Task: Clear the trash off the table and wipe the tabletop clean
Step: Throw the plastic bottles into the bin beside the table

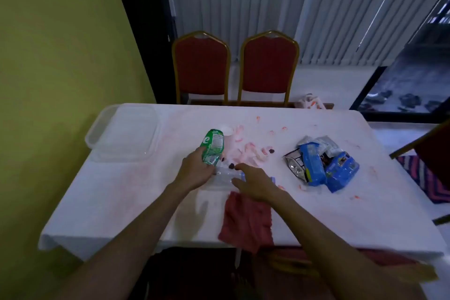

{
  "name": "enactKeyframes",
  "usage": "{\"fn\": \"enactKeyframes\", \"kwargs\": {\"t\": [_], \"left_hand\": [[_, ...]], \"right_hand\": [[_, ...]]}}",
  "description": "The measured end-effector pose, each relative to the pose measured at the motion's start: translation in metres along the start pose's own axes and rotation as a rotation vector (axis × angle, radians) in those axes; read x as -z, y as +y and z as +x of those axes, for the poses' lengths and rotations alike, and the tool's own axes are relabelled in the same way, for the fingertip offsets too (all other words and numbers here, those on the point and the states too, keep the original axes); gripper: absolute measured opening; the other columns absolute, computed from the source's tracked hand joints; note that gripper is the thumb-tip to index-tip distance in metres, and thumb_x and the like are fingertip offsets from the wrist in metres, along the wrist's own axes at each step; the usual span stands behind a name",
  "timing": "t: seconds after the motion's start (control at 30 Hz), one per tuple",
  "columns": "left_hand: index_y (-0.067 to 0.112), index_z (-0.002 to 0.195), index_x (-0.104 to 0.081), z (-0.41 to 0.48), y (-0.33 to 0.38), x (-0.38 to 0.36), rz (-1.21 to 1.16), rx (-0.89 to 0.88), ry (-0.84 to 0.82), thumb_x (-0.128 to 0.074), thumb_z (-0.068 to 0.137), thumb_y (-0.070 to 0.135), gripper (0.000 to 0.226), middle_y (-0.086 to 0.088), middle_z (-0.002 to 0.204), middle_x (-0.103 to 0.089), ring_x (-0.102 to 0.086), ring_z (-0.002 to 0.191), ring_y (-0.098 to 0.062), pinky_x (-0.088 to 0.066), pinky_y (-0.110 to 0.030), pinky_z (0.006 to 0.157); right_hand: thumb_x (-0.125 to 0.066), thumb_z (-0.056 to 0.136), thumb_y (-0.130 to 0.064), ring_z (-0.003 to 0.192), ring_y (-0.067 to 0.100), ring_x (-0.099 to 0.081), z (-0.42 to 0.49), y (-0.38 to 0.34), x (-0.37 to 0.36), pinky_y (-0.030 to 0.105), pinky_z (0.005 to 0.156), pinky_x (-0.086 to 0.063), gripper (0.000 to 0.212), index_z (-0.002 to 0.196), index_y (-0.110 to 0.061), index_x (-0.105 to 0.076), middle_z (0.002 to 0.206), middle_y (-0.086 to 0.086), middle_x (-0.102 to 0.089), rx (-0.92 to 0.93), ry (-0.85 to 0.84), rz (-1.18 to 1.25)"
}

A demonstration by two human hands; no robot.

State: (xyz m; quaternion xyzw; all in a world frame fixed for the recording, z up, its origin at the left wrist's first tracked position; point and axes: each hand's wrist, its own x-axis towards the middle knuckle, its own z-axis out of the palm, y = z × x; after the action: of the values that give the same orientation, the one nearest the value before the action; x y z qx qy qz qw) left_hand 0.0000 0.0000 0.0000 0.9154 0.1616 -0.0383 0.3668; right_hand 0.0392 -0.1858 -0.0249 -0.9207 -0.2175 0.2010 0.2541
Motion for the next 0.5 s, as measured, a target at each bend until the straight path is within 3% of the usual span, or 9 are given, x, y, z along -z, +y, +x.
{"fn": "enactKeyframes", "kwargs": {"t": [0.13,0.3,0.5], "left_hand": [[0.017,0.114,-0.054,0.04,-0.016,-0.017,0.042,0.063,0.041,-0.062,0.074,0.038,0.046,-0.007,0.105,-0.064,-0.062,0.1,-0.031,-0.053,-0.04,0.083],[0.012,0.135,-0.037,0.087,-0.034,-0.041,0.132,0.153,0.026,-0.064,0.065,0.059,0.088,-0.017,0.123,-0.052,-0.052,0.115,-0.037,-0.051,-0.051,0.09],[0.018,0.132,-0.037,0.087,-0.025,-0.046,0.047,0.164,0.063,-0.078,0.062,0.038,0.083,-0.009,0.123,-0.052,-0.054,0.112,-0.028,-0.054,-0.046,0.087]], "right_hand": [[-0.056,0.098,-0.03,0.125,0.026,-0.053,0.025,0.017,-0.011,0.032,0.102,-0.041,0.052,0.145,-0.012,-0.044,0.142,0.01,-0.054,0.0,-0.054,-0.048],[-0.058,0.093,-0.028,0.125,0.024,-0.05,0.057,0.036,-0.021,0.041,0.103,-0.042,0.05,0.141,-0.019,-0.046,0.137,0.003,-0.055,0.019,-0.041,-0.204],[-0.063,0.088,-0.019,0.128,0.03,-0.047,0.076,0.05,-0.037,0.044,0.109,-0.035,0.071,0.151,-0.019,-0.03,0.141,0.008,-0.051,0.081,-0.104,-0.432]]}}
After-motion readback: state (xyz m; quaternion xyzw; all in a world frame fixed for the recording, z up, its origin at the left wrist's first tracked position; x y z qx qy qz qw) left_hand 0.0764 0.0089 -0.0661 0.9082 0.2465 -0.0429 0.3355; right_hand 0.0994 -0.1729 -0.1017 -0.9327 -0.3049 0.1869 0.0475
